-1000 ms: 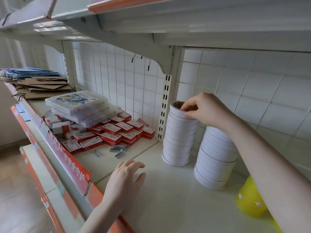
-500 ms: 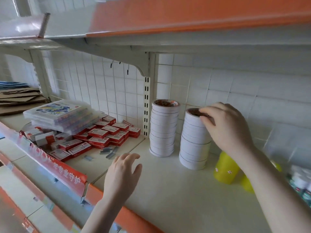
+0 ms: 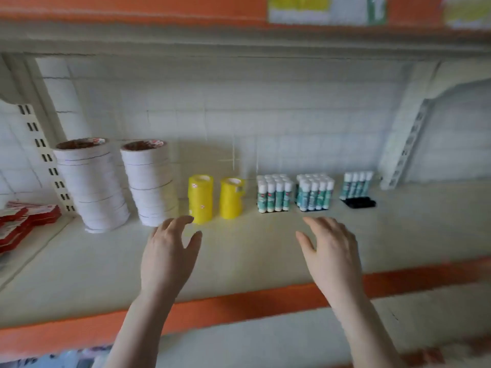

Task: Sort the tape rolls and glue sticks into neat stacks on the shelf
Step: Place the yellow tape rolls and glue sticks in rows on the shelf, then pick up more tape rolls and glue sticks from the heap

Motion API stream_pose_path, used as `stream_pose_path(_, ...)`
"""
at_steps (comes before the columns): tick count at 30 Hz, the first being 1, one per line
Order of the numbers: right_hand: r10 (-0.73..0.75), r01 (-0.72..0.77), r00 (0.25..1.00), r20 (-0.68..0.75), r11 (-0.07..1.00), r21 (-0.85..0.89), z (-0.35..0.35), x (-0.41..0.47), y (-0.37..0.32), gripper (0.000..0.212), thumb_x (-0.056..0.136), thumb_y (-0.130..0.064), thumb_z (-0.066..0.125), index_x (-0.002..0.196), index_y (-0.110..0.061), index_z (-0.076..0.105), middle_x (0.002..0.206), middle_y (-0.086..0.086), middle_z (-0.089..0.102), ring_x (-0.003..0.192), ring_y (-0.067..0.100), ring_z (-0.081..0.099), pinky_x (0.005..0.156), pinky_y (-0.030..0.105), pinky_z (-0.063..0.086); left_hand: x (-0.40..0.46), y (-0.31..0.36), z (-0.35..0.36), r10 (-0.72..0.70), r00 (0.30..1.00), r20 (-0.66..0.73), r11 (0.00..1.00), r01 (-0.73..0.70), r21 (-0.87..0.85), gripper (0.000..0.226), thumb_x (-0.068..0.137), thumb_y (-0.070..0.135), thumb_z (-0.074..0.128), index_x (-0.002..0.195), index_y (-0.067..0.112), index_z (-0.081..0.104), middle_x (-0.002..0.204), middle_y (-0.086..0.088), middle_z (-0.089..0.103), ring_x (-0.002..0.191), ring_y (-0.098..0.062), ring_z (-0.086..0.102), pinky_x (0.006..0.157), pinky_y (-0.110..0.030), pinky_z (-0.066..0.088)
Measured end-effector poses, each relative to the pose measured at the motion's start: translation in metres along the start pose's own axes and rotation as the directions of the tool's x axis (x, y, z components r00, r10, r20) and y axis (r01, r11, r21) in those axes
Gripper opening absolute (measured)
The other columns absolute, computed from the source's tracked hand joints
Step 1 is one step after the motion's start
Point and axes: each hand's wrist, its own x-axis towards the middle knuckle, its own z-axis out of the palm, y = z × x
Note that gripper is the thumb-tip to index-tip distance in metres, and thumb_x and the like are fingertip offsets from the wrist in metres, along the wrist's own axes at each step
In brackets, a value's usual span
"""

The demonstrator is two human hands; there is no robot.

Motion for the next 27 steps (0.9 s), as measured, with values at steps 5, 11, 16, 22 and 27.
stream_pose_path(5, 0.143, -0.158, 0.98, -0.14, 0.982, -0.105, -0.047, -0.023, 0.097, 0.028, 0.066, -0.007, 0.081, 0.092, -0.004, 0.071, 0.083, 0.014, 0.068, 0.072, 0.036, 0.064, 0.066, 0.043, 0.052, -0.011, 0.079, 0.052, 0.113, 0.989, 0.097, 0.992, -0.107, -0.066, 0.033, 0.083, 0.022, 0.067, 0.115, 0.014, 0.063, 0.115, -0.01, 0.063, 0.098, -0.036, 0.057, 0.078, -0.039, 0.043)
stream_pose_path(11, 0.184, -0.216, 0.963, -0.196, 0.963, -0.162, -0.1, -0.031, 0.229, 0.024, 0.069, -0.01, 0.077, 0.092, -0.006, 0.071, 0.082, 0.012, 0.067, 0.074, 0.034, 0.065, 0.066, 0.042, 0.053, -0.043, 0.195, 0.132, 0.129, 0.982, 0.136, 0.986, -0.113, -0.119, 0.033, 0.081, 0.021, 0.069, 0.113, 0.012, 0.065, 0.117, -0.013, 0.063, 0.102, -0.036, 0.057, 0.081, -0.041, 0.043)
stream_pose_path(16, 0.173, -0.207, 0.968, -0.18, 0.961, -0.186, -0.146, -0.025, 0.337, 0.023, 0.073, -0.021, 0.062, 0.091, -0.01, 0.071, 0.082, 0.007, 0.067, 0.075, 0.031, 0.064, 0.067, 0.038, 0.052, -0.079, 0.302, 0.197, 0.148, 0.973, 0.177, 0.978, -0.118, -0.171, 0.035, 0.084, 0.024, 0.067, 0.117, 0.016, 0.063, 0.123, -0.008, 0.06, 0.109, -0.032, 0.054, 0.085, -0.038, 0.042)
stream_pose_path(22, 0.212, -0.254, 0.962, -0.169, 0.924, -0.287, -0.198, -0.023, 0.471, 0.026, 0.069, -0.024, 0.061, 0.091, -0.013, 0.071, 0.081, 0.007, 0.066, 0.073, 0.032, 0.064, 0.063, 0.038, 0.051, -0.104, 0.419, 0.271, 0.25, 0.944, 0.216, 0.956, -0.205, -0.209, 0.035, 0.083, 0.023, 0.067, 0.118, 0.016, 0.062, 0.12, -0.008, 0.061, 0.112, -0.03, 0.052, 0.088, -0.039, 0.042)
stream_pose_path(27, 0.272, -0.319, 0.945, -0.18, 0.883, -0.345, -0.225, -0.013, 0.571, 0.02, 0.074, -0.017, 0.071, 0.093, -0.011, 0.071, 0.085, 0.011, 0.068, 0.075, 0.032, 0.064, 0.066, 0.039, 0.052, -0.114, 0.511, 0.33, 0.315, 0.923, 0.22, 0.934, -0.261, -0.242, 0.035, 0.083, 0.021, 0.068, 0.116, 0.014, 0.063, 0.119, -0.008, 0.061, 0.111, -0.031, 0.051, 0.086, -0.038, 0.042)
